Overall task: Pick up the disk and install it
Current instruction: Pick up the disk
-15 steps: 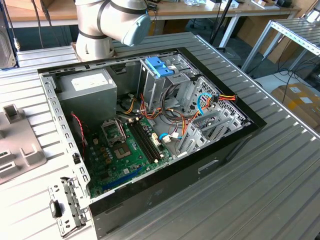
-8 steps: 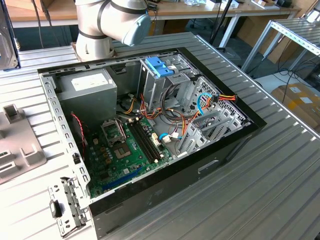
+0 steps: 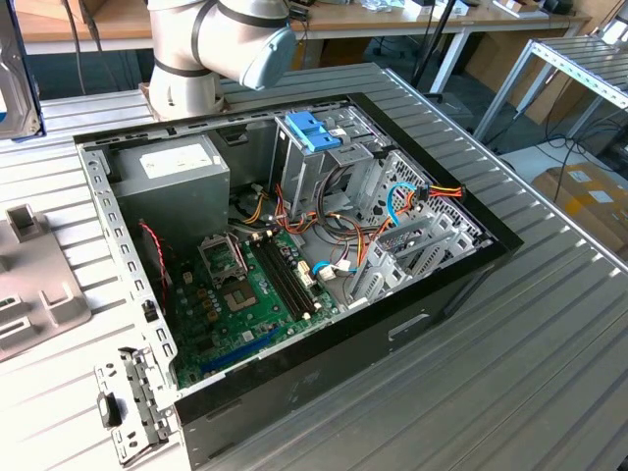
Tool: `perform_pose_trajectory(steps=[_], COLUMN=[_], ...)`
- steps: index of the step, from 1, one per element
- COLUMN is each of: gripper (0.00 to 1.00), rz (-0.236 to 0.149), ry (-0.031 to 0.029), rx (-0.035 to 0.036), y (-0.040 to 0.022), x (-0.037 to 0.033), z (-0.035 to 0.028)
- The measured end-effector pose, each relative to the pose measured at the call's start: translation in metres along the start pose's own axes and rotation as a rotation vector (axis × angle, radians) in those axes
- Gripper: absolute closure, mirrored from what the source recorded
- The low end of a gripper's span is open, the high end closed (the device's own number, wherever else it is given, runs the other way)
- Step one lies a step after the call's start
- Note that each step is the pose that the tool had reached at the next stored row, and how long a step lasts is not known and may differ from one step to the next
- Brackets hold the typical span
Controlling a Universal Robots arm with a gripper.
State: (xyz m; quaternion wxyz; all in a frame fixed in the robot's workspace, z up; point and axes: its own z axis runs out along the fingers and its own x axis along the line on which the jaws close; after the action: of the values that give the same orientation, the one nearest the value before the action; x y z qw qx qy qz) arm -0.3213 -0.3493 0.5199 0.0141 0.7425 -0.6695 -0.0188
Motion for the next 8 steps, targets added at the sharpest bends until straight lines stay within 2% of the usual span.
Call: perform_pose_trajectory(steps=[8], gripper=[0.63], rz=[0.000], ry=[0.0000], rx=[0.0000], y=[-0.0027], x=[0.0038], z=[0.0002])
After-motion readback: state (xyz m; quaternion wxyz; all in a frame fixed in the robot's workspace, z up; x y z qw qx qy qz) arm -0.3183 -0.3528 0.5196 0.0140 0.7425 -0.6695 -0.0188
